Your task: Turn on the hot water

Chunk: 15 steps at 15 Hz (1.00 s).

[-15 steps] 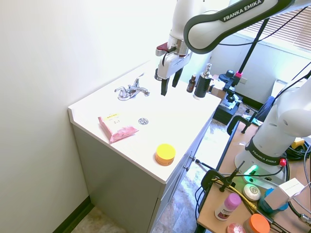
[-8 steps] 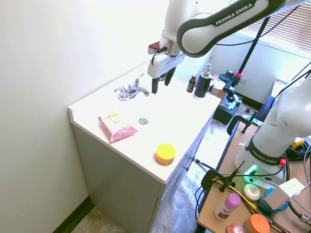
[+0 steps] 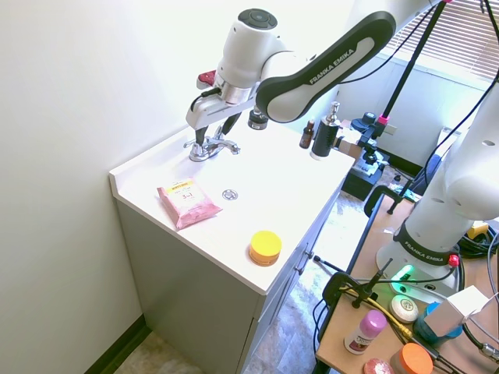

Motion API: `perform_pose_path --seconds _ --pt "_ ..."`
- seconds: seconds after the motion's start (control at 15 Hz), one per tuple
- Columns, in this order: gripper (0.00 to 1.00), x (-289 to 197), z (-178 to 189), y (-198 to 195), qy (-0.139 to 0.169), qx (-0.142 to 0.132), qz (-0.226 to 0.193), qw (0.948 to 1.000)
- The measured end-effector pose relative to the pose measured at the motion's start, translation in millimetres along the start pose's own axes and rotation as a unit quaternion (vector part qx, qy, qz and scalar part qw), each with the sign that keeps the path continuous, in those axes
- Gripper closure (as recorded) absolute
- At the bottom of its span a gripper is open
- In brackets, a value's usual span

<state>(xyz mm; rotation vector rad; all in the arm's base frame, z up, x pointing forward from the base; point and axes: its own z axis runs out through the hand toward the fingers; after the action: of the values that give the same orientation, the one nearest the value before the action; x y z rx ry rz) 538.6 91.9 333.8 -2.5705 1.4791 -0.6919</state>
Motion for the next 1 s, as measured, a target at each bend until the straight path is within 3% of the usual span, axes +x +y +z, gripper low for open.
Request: perform_pose_path --seconds 0.53,0.8,1.0 --pt "0.0 11 41 -24 0.043 0.009 0.002 0.999" --pt "0.0 17 53 -20 0.05 -0.019 0.005 0.9986" --pt "0.0 24 58 -12 0.036 -0.071 -0.001 0.9968"
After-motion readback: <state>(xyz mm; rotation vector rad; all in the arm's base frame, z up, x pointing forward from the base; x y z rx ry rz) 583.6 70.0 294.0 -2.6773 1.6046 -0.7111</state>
